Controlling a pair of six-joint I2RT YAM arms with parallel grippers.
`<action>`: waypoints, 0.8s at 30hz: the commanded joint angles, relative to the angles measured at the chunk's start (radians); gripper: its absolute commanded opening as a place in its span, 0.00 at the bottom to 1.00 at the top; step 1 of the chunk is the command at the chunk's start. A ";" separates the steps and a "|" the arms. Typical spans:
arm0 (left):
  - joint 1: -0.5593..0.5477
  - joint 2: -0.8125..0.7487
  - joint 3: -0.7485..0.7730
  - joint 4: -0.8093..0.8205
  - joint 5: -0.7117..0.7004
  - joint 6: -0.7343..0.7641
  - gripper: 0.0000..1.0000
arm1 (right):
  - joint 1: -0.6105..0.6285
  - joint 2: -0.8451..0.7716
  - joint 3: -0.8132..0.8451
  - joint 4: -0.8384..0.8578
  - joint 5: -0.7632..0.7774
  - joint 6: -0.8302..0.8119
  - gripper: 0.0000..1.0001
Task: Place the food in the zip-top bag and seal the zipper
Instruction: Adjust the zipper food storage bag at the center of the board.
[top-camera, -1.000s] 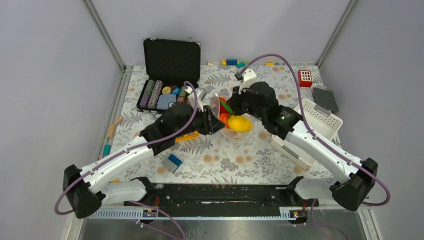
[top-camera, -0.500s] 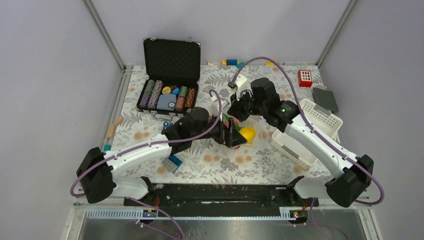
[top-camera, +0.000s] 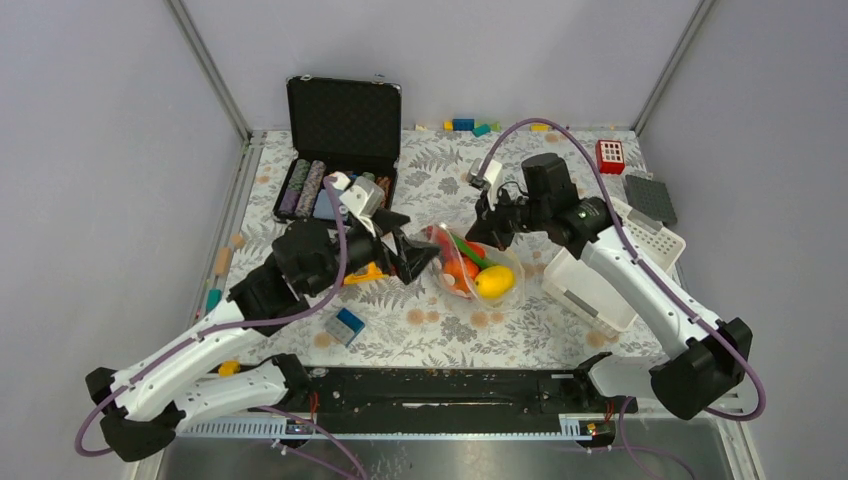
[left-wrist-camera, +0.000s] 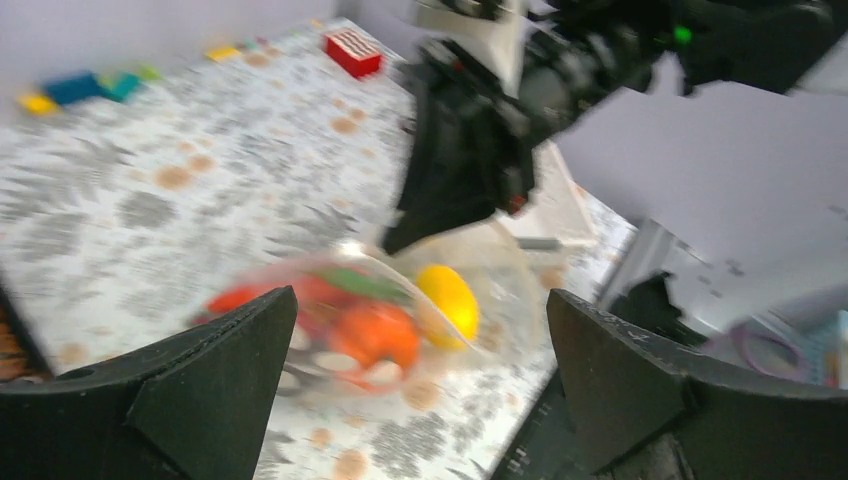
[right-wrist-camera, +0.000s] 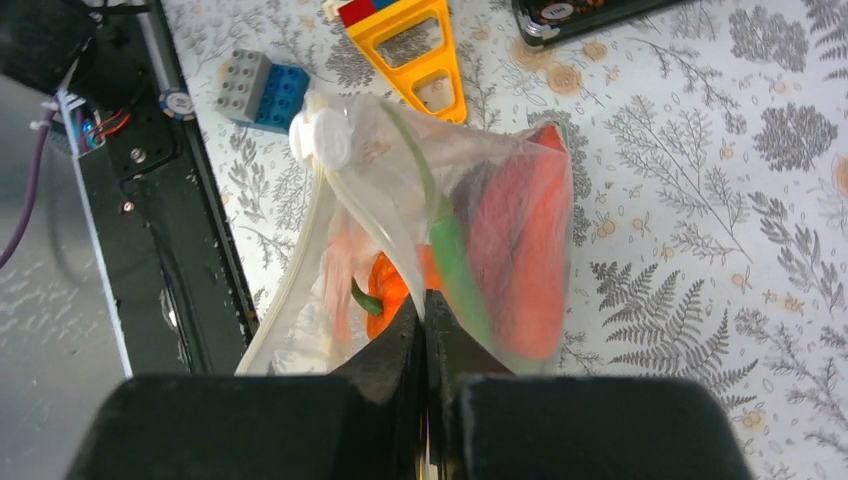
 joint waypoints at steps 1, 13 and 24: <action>0.075 0.017 0.061 -0.035 -0.093 0.171 0.99 | -0.022 0.000 0.113 -0.106 -0.145 -0.122 0.00; 0.280 0.129 0.099 -0.124 0.622 0.754 0.99 | -0.070 0.105 0.319 -0.368 -0.255 -0.281 0.00; 0.286 0.364 0.192 -0.066 0.741 0.679 0.97 | -0.070 0.201 0.363 -0.403 -0.277 -0.310 0.00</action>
